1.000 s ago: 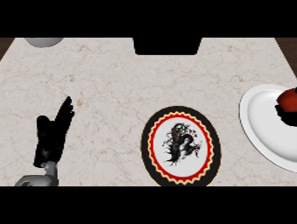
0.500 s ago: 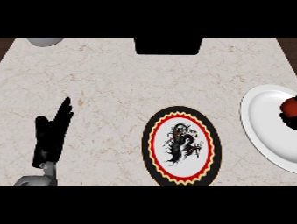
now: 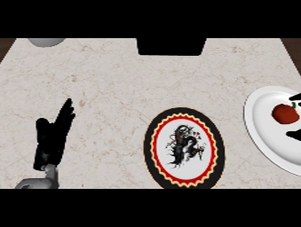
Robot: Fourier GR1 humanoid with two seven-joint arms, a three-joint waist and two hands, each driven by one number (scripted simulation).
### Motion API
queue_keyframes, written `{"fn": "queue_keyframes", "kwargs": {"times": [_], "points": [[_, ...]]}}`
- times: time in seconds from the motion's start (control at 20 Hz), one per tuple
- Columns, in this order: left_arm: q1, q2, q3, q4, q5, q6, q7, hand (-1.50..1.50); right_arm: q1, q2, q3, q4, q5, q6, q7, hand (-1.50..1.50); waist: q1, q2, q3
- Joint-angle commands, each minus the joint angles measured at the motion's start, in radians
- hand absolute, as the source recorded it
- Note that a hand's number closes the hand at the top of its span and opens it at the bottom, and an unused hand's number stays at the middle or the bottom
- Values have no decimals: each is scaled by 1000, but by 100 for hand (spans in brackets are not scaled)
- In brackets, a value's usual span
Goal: Pick the bell pepper from the plate and place it in the plate
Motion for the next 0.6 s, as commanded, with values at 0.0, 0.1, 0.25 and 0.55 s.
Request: {"fn": "queue_keyframes", "kwargs": {"times": [0.0, 0.1, 0.25, 0.55], "points": [[-7, -8, -5, 18, -6, -4, -6, 0, -55, -30, -27, 105, -58, 26, -153, -150, -1, 0, 0], [19, 6, -8, -52, -2, -8, 51, 0, 17, -14, -77, 11, -146, 40, -251, -150, -13, -6, 0], [10, 20, 14, -50, 12, -13, 48, 0, -27, -7, -209, 41, -305, 83, -330, -150, -17, -8, 2], [35, -30, -19, -37, -18, 23, 19, 0, -7, 0, -354, 87, -506, 210, -353, -150, -16, -4, 0]]}}
